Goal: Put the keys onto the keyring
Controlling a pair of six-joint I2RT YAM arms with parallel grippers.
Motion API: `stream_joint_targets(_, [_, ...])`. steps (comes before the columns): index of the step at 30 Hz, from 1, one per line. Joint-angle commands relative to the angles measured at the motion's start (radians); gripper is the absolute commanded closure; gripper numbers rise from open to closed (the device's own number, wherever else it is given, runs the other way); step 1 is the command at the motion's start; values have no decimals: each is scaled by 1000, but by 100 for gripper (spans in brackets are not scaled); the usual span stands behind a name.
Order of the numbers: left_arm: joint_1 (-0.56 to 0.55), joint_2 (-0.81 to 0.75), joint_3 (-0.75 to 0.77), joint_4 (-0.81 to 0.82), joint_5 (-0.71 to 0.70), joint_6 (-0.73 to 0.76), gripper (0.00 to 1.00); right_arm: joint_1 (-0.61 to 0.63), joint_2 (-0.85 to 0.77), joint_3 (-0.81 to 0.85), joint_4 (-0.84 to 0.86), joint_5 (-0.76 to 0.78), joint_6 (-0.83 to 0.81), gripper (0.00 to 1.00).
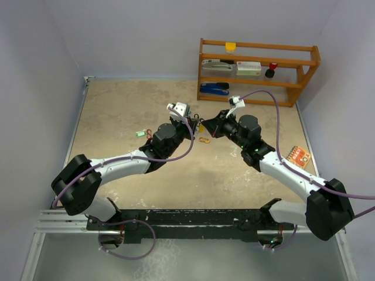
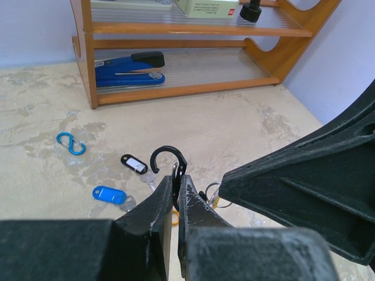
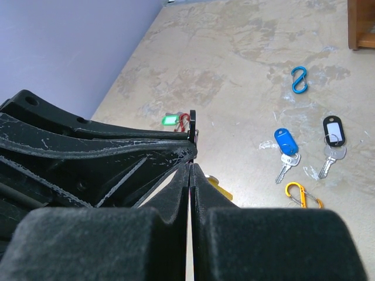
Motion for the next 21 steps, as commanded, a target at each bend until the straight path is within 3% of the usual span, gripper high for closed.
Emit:
stream_joint_targets(1, [-11, -18, 7, 62, 24, 24, 100, -3, -3, 37, 28, -29, 9, 100])
stream_joint_targets(21, [-17, -4, 29, 23, -4, 42, 100, -3, -15, 37, 15, -40, 6, 100])
